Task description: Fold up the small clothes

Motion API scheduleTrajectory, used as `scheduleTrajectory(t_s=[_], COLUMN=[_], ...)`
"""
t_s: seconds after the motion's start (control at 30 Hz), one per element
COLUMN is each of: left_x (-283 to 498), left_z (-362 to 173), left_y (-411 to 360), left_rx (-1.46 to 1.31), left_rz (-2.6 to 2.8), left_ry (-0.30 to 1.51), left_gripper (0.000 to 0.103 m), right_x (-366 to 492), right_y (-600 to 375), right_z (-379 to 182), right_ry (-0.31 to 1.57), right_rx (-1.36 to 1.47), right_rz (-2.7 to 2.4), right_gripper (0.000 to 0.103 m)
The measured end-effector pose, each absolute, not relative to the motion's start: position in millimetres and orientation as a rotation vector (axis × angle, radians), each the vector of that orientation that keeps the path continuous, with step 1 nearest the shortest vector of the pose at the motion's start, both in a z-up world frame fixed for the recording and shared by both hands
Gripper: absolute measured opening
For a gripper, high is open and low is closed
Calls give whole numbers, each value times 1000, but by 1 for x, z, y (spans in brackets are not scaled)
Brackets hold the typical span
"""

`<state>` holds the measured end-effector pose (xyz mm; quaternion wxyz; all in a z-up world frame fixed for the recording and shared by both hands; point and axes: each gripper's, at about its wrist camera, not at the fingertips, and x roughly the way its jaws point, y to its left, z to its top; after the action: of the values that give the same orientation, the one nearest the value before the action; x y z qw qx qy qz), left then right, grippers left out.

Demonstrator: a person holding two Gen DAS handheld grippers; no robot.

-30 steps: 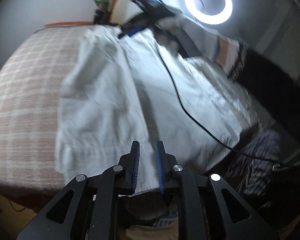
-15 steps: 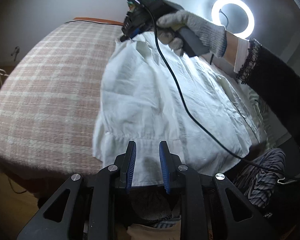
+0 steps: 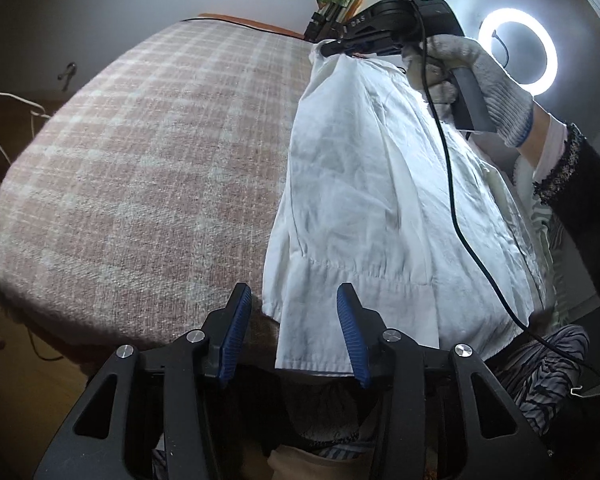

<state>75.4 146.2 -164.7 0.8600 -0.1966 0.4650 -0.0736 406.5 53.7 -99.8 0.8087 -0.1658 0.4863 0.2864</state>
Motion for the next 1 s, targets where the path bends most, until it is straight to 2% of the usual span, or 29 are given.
scheduleTrajectory(t_s=[0.07, 0.1, 0.13, 0.2, 0.57, 1.0], left_x=[76, 78, 80, 81, 72, 76], left_z=[-164, -166, -167, -168, -122, -103], left_y=[147, 146, 145, 143, 107, 24], left_rx=[-420, -425, -429, -425, -314, -143], left_rz=[-149, -156, -164, -184, -296, -504], left_ry=[972, 975, 983, 978, 844, 827], left_gripper=[37, 22, 14, 6, 4, 4], right_x=[407, 407, 408, 410, 408, 402], right_y=[47, 44, 41, 38, 11, -96], right_z=[-97, -95, -94, -93, -79, -73], right_ry=[1034, 1034, 1034, 1036, 997, 952], right_rx=[-340, -328, -319, -298, -255, -120], right_rz=[617, 619, 621, 626, 636, 571], right_gripper=[4, 4, 4, 4, 4, 4])
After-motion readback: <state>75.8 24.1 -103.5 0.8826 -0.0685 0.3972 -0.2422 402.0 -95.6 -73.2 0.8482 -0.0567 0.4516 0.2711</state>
